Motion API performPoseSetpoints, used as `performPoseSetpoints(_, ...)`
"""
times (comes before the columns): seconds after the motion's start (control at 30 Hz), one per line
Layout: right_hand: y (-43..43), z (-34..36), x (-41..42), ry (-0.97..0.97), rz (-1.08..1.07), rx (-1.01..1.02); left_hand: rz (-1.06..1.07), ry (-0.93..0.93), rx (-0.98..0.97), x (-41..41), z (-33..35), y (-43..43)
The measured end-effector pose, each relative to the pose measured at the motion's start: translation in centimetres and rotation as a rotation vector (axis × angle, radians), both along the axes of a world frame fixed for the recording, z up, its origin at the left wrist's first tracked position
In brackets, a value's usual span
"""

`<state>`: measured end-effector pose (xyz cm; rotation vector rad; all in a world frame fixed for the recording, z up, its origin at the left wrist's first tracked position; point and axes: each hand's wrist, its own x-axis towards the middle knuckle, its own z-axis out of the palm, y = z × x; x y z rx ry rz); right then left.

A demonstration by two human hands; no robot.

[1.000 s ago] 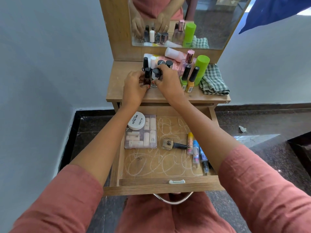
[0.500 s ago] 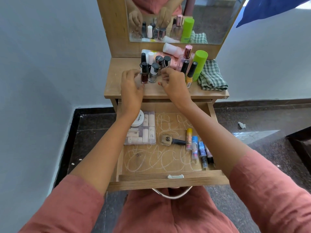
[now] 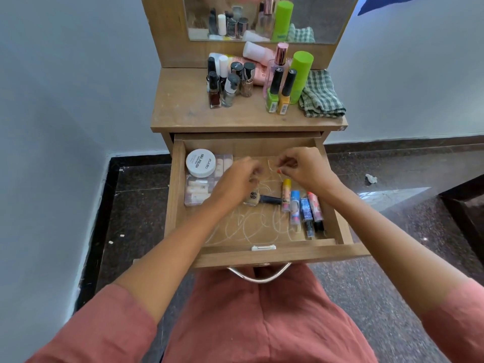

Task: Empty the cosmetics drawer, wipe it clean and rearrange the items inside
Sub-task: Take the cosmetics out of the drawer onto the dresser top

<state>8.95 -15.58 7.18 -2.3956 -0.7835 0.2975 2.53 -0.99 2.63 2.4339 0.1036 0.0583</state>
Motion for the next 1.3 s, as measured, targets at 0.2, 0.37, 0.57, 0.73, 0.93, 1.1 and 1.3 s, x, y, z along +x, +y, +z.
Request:
performPoseSetpoints(0.2,-3.0,-2.2,-0.6,0.007,0.081,-0.226,-0.163,0.217,0.182,-0.2,-1.2,-1.7)
performPoseSetpoints(0.37,-3.7,-3.8,-1.6,0.019,0.214,-0.338,-0.195,0.208,0.362,0.0,-1.1,-2.5)
performPoseSetpoints(0.57,-3.2,-3.9,-1.9,-0.086,0.274,-0.459,-0.215,0.183,0.495,-0.1,-1.1,-3.1)
performPoseSetpoints(0.73,-2.9,-3.5,-1.7,-0.144,0.293,-0.490,-0.130,0.178,0.442,-0.2,-0.8,-2.5)
performPoseSetpoints(0.93,-2.3,-3.2,-1.2,-0.213,0.384,-0.581,-0.030,0.162,0.234,-0.4,-0.3,-1.6)
performPoseSetpoints(1.1,-1.6,-3.1,-0.6,-0.312,0.523,-0.666,0.013,0.134,0.074,-0.7,-0.3,-1.3)
performPoseSetpoints(1.3,-1.8,-4.1,0.2,-0.340,0.500,-0.562,0.110,0.066,-0.115,-1.1,0.2,-0.9)
